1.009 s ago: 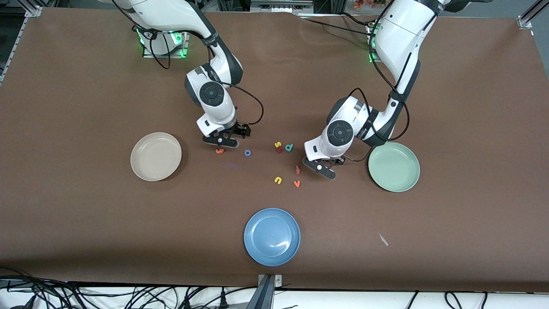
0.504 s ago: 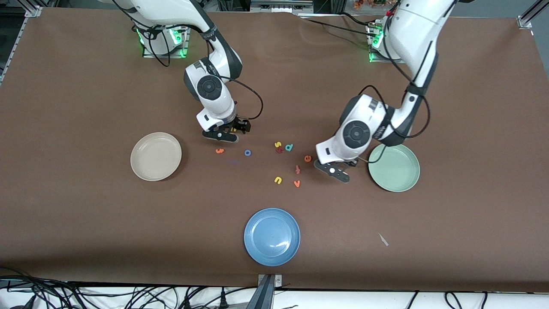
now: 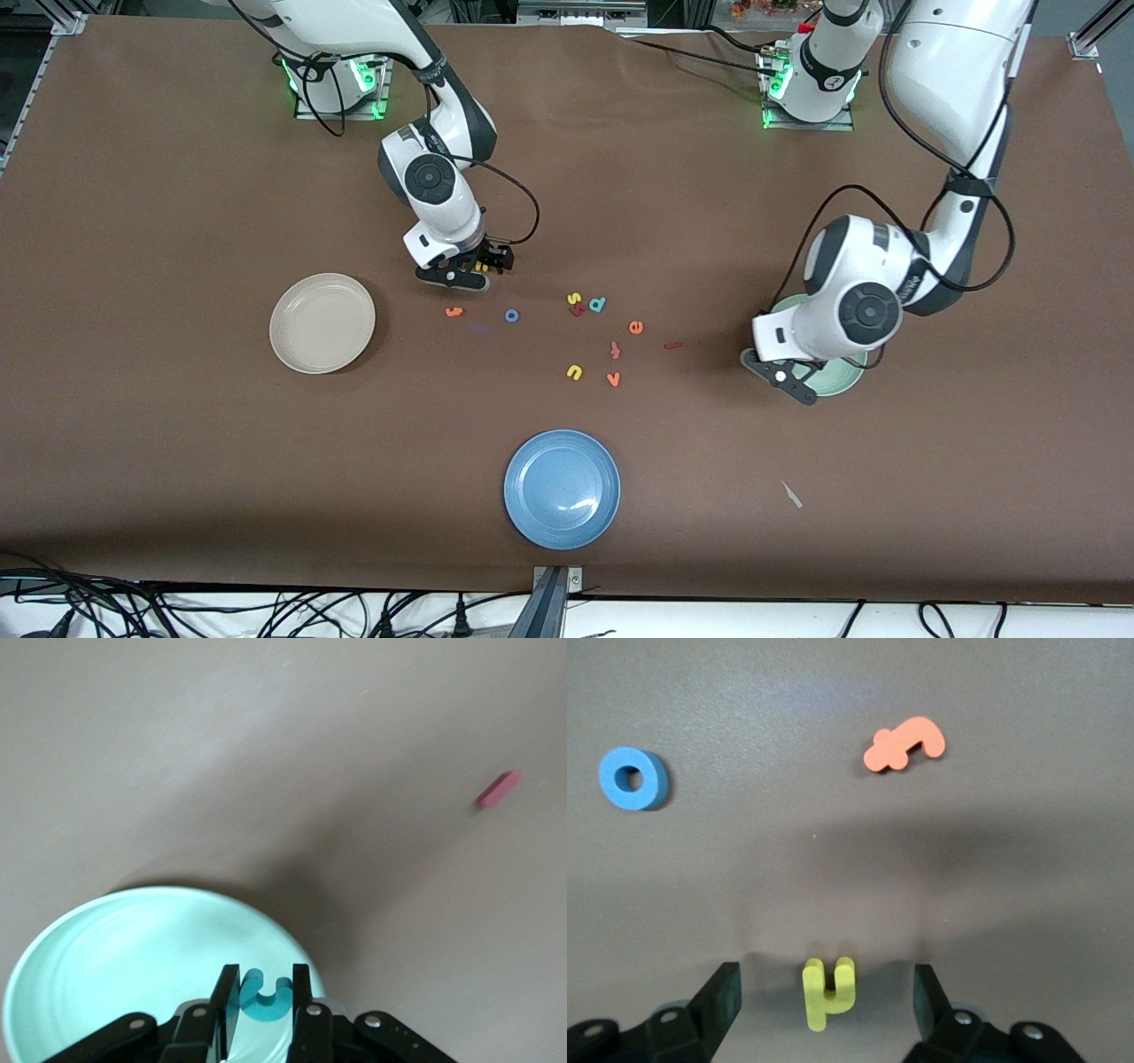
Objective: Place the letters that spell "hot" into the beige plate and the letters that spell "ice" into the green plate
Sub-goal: 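Carry the cyan c to the green plate while the right gripper grasps yellow u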
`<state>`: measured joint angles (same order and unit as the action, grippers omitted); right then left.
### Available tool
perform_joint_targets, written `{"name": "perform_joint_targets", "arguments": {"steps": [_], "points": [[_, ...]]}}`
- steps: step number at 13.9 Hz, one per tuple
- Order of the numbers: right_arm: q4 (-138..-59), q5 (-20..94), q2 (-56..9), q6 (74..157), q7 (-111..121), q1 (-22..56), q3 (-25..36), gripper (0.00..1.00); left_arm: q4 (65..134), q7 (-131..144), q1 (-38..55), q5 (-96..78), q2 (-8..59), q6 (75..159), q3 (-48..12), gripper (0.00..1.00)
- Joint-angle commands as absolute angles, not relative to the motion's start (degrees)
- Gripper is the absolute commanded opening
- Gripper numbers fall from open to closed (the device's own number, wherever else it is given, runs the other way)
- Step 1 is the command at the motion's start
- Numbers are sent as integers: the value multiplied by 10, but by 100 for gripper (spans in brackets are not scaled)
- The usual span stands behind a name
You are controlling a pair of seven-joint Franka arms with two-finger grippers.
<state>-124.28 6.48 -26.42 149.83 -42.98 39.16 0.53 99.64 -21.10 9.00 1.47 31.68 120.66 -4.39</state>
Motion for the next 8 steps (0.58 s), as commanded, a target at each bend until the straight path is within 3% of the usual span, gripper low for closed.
{"name": "perform_joint_targets", "arguments": {"steps": [1,6,8], "points": [[-1256,83,-256,1512,-417,390,1,81,1005,-229,80,26,324,1201,-47,7],[-1256,86,-257,1513,-417,389,-5,60,1006,-229,62,26,338,1202,-47,8],[-1256,86,-263,1524,-417,390,-7,53,1005,-229,62,26,339,1202,-47,16]]}}
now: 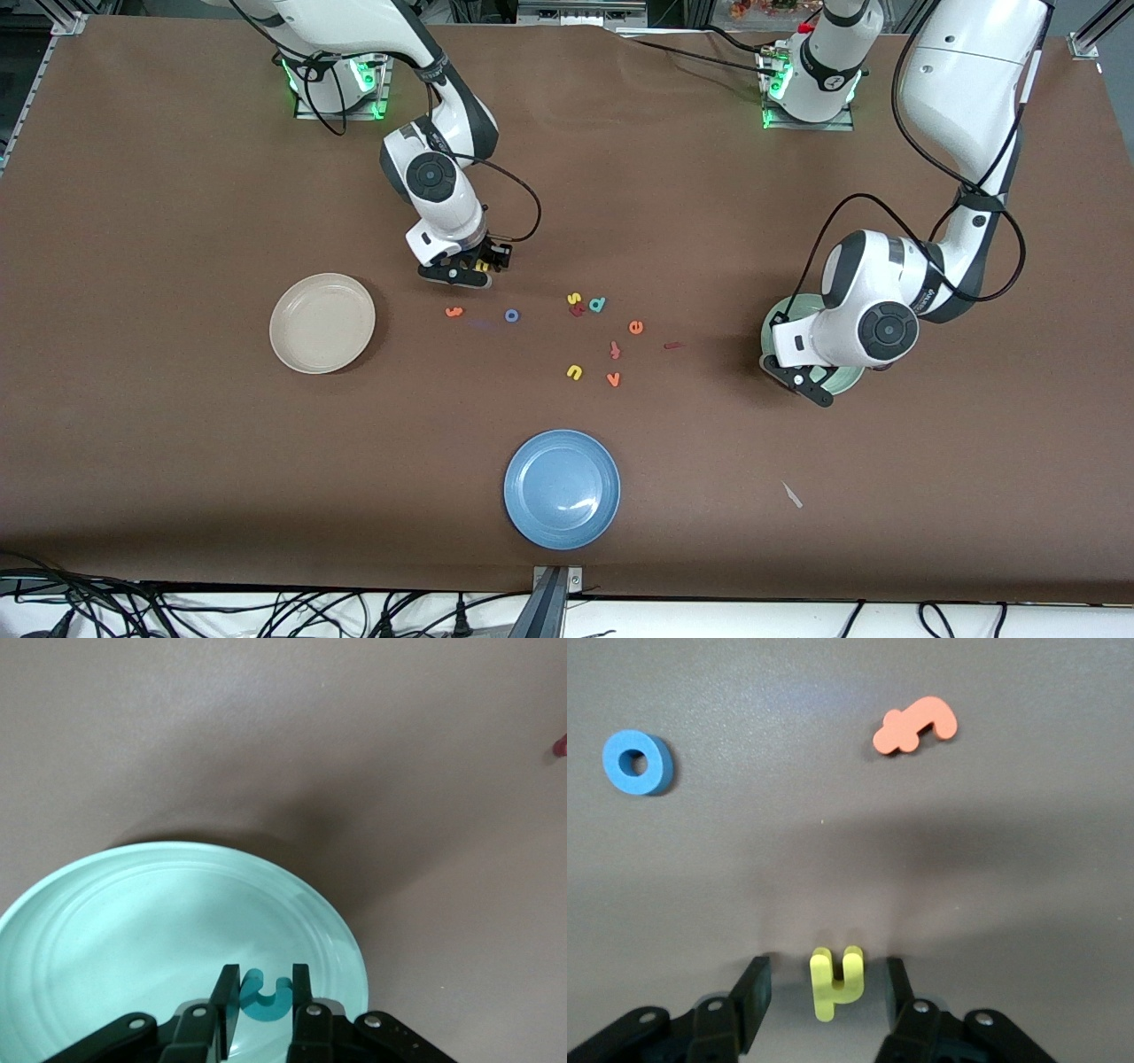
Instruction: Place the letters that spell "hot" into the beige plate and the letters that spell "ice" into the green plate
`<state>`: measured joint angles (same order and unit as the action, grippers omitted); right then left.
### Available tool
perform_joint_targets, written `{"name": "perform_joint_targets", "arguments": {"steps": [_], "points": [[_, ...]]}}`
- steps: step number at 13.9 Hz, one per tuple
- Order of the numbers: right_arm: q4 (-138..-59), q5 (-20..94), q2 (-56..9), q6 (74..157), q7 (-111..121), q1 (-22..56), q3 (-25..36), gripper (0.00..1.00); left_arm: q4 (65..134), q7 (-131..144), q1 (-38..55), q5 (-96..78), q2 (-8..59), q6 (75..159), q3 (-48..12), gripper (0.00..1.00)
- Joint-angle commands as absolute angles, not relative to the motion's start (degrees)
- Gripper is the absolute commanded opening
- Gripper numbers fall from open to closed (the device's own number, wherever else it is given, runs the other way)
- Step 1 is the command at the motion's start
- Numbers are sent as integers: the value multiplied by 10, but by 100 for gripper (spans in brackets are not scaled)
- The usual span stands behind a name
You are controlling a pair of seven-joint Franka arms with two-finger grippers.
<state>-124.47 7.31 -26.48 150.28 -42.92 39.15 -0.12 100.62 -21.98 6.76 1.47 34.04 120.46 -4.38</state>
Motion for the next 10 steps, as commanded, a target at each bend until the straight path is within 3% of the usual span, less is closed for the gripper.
{"name": "perform_joint_targets", "arguments": {"steps": [1,2,10], "points": [[-1256,86,-264,1527,-417,389,-13,49,1005,-229,62,26,339,1202,-47,41],[-1256,86,-264,1528,-417,389,-14,47,1005,-229,62,26,339,1202,-47,99],[-1256,86,-265,1528,-404,389,-15,16,976,-218,120,25,326,1197,-62,100]]}}
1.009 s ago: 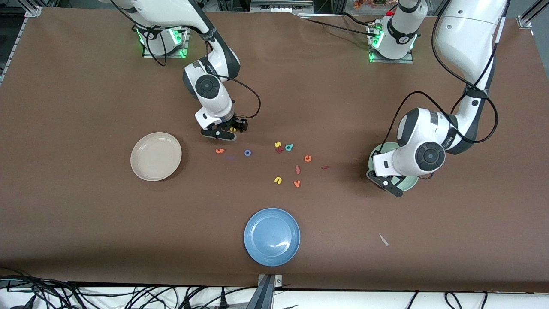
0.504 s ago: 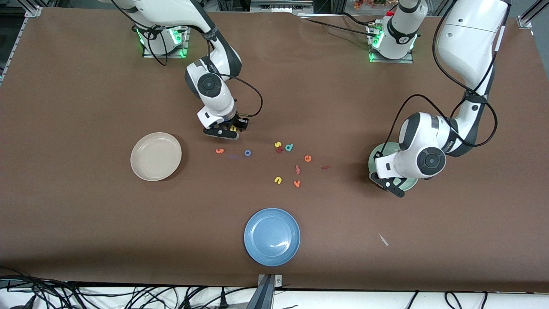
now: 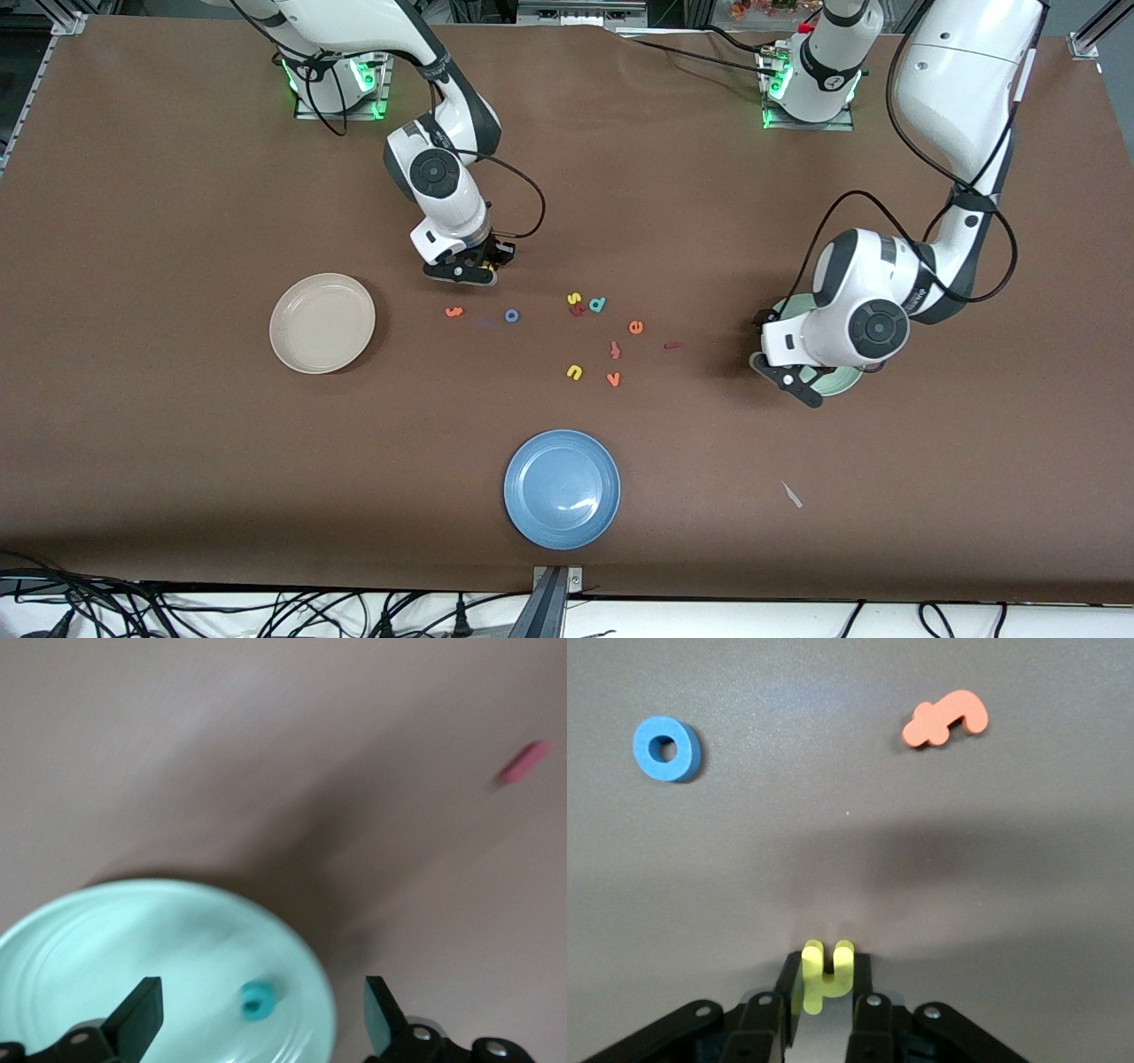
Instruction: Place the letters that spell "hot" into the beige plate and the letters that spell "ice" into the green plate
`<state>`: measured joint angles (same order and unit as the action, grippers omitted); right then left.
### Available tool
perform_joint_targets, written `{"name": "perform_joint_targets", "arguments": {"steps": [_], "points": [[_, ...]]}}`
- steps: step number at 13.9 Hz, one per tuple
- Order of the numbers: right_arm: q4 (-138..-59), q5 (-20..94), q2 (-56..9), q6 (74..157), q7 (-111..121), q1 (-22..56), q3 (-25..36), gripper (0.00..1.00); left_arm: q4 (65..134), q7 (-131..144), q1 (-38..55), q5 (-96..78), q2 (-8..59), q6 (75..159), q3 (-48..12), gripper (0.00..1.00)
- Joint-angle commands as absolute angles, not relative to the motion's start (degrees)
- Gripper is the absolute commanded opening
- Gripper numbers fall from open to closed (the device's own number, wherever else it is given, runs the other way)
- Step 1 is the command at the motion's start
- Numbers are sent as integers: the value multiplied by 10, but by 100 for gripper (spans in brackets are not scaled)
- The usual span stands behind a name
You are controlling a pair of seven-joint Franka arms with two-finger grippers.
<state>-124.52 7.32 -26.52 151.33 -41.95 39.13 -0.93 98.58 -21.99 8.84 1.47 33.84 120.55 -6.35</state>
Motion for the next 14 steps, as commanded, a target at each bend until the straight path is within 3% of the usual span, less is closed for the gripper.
{"name": "perform_joint_targets", "arguments": {"steps": [1,4,7,11,14], "points": [[-1255,86,-265,1528,-405,390,-15,13,962,-218,128,20,330,1197,-63,100],[-1245,86,-258,1508,-401,389,-15,6,947,-207,169,18,340,1201,-63,100],[-1232,88,-230,1447,-358,387,2,6,952,-247,209,26,354,1236,-68,100],[-1236,90,-178,1349,-182,387,107,6,953,-368,208,26,397,1322,-68,100],[-1236,90,-164,1311,-63,387,190,6,954,-391,214,26,402,1326,-68,100]]}}
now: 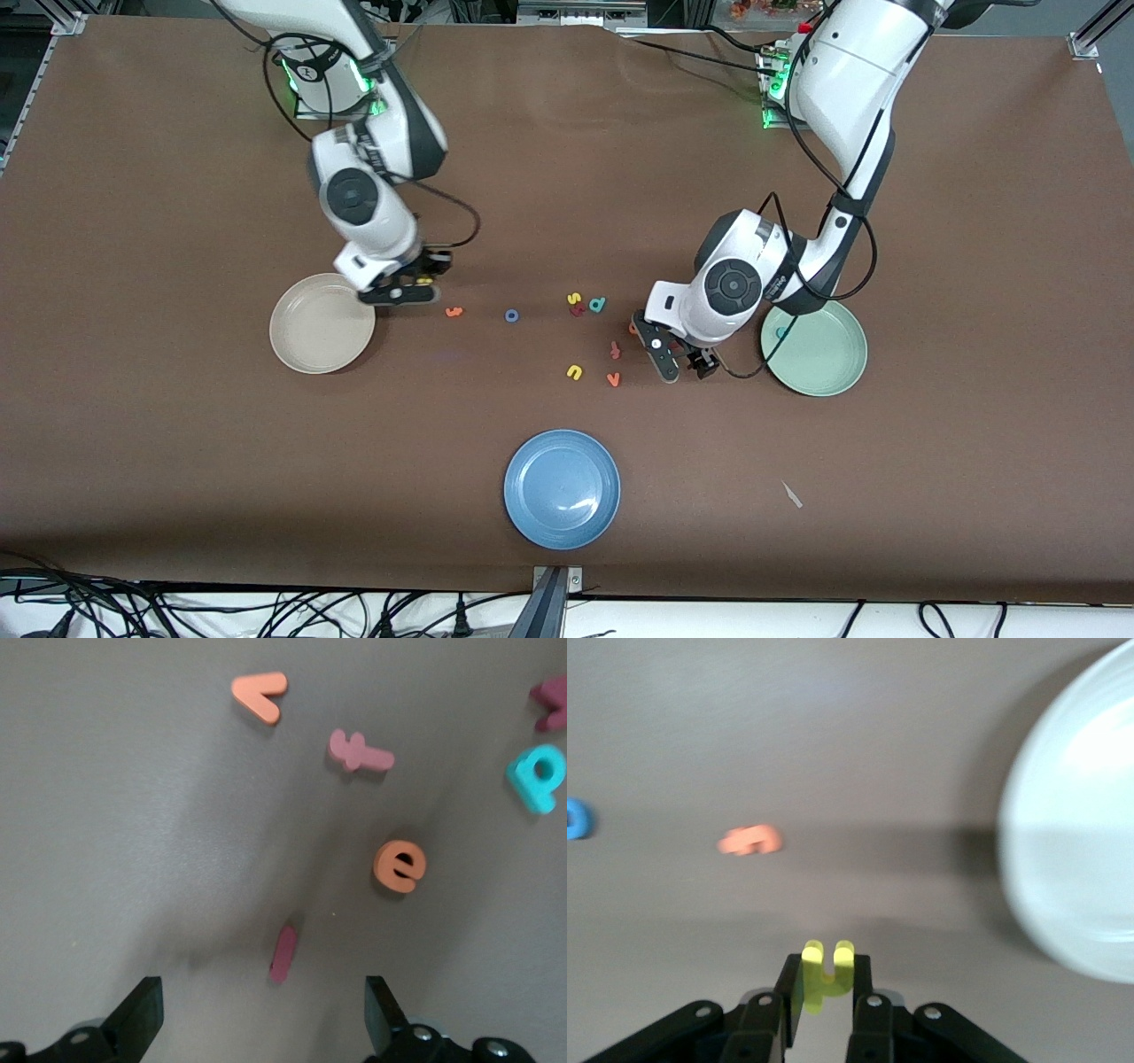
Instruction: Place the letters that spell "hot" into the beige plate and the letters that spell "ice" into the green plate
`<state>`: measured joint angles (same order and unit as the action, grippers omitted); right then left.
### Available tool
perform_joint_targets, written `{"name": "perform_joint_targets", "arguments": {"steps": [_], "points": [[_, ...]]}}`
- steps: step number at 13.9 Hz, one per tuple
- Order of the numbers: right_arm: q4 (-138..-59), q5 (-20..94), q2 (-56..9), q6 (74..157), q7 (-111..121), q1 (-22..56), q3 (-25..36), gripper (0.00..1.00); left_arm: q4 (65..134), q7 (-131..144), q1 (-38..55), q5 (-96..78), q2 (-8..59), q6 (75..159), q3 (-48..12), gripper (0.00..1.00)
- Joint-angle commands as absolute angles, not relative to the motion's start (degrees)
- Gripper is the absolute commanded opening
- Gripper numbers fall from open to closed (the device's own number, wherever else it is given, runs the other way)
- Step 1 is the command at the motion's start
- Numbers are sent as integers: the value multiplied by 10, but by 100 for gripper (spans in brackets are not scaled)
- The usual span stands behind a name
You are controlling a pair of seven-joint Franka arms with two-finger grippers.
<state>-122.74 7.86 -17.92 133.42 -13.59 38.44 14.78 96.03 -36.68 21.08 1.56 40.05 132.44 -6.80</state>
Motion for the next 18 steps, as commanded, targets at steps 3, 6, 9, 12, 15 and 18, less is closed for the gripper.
{"name": "perform_joint_targets", "arguments": {"steps": [3,6,9,12,15,18], "points": [[-1235,91,-172,1308,94,383,280,6,958,-394,228,27,403,1327,-68,100],[-1226,117,-199,1329,178,328,284,6,960,-394,233,59,409,1329,-67,100],[-1217,145,-222,1337,191,320,283,8,963,-393,232,89,410,1335,-68,77],[-1197,191,-256,1340,182,321,281,65,964,-391,232,89,411,1335,-68,25],[-1165,204,-265,1334,130,338,277,100,964,-389,233,89,415,1336,-68,20],[-1117,204,-265,1263,24,366,275,100,963,-389,233,90,420,1338,-68,18]]}}
